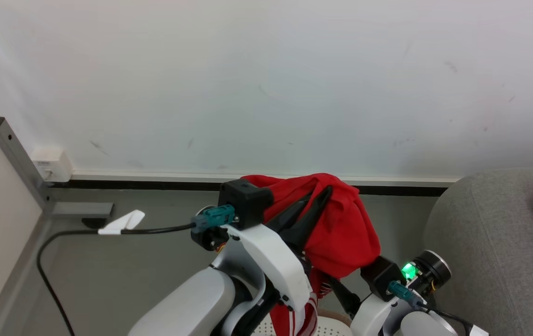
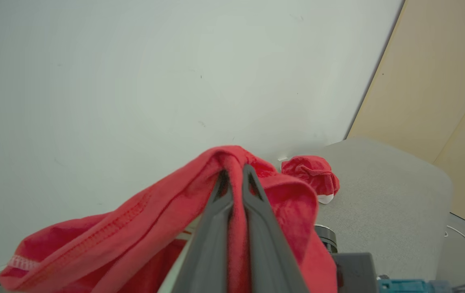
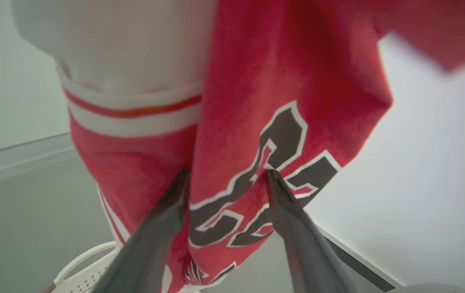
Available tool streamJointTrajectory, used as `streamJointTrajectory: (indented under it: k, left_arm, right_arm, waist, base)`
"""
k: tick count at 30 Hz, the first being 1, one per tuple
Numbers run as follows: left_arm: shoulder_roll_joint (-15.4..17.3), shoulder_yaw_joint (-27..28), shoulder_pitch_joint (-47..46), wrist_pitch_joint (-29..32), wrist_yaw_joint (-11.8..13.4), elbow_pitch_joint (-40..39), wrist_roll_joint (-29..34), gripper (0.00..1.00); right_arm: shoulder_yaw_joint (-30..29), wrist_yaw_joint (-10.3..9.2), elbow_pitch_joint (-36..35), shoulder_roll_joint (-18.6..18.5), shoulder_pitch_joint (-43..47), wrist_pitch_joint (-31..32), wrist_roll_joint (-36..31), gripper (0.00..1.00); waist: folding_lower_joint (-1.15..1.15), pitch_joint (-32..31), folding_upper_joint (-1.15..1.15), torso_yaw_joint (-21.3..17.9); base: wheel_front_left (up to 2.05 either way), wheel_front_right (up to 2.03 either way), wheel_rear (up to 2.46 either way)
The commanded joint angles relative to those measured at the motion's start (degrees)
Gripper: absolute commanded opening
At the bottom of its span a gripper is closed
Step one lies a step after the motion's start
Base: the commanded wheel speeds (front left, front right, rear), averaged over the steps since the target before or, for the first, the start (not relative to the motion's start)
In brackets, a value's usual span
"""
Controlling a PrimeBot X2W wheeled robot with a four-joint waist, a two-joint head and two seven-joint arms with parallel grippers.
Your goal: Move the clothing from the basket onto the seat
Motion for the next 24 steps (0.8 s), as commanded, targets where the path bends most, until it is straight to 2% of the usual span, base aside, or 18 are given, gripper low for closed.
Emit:
streamJointTrajectory:
  k: [1,6,20,21,22,23,24]
  left_arm:
    - [-0.1,0.0,-0.7,0.1,-0.2,0.2,-0.4,0.00]
    - [0.4,0.5,-0.4,-0.4,0.1,1.0,-0.7,0.00]
    - [2.4,2.3,1.4,-1.8,1.3,3.5,-1.4,0.00]
    - [2.4,2.2,1.6,-1.9,1.3,3.7,-1.4,0.08]
    - [2.4,2.2,1.7,-2.0,1.4,3.9,-1.4,0.33]
    - [2.4,2.2,1.8,-2.0,1.3,4.1,-1.4,0.70]
    - [2.4,2.1,1.7,-2.1,1.3,4.3,-1.4,1.00]
  right_arm:
    - [0.3,-0.15,0.5,-0.1,-1.1,-0.2,2.0,0.00]
    - [-0.5,-0.15,-0.3,-0.1,-1.3,-0.2,4.5,0.00]
    - [-6.4,-0.15,-4.1,-0.1,1.0,-0.2,4.2,0.00]
    - [-6.8,-0.15,-4.3,-0.1,1.0,-0.2,4.2,0.00]
    - [-7.2,-0.15,-4.5,-0.1,1.1,-0.2,4.2,0.00]
    - [-7.5,-0.15,-4.7,-0.1,1.2,-0.2,4.4,0.00]
    - [-7.9,-0.14,-4.8,-0.1,1.2,-0.2,4.4,0.00]
  waist:
    - [0.00,0.0,0.00,0.4]
    - [0.00,0.1,0.00,0.3]
    - [0.00,0.5,0.00,-2.4]
    - [0.00,0.5,0.00,-2.5]
    - [0.00,0.5,0.00,-2.7]
    - [0.00,0.5,0.00,-2.8]
    - [0.00,0.5,0.00,-2.9]
  base:
    - [0.00,0.00,0.00]
    - [0.00,0.00,0.00]
    - [0.00,0.00,0.00]
    - [0.00,0.00,0.00]
    - [0.00,0.00,0.00]
    - [0.00,0.00,0.00]
    - [0.00,0.00,0.00]
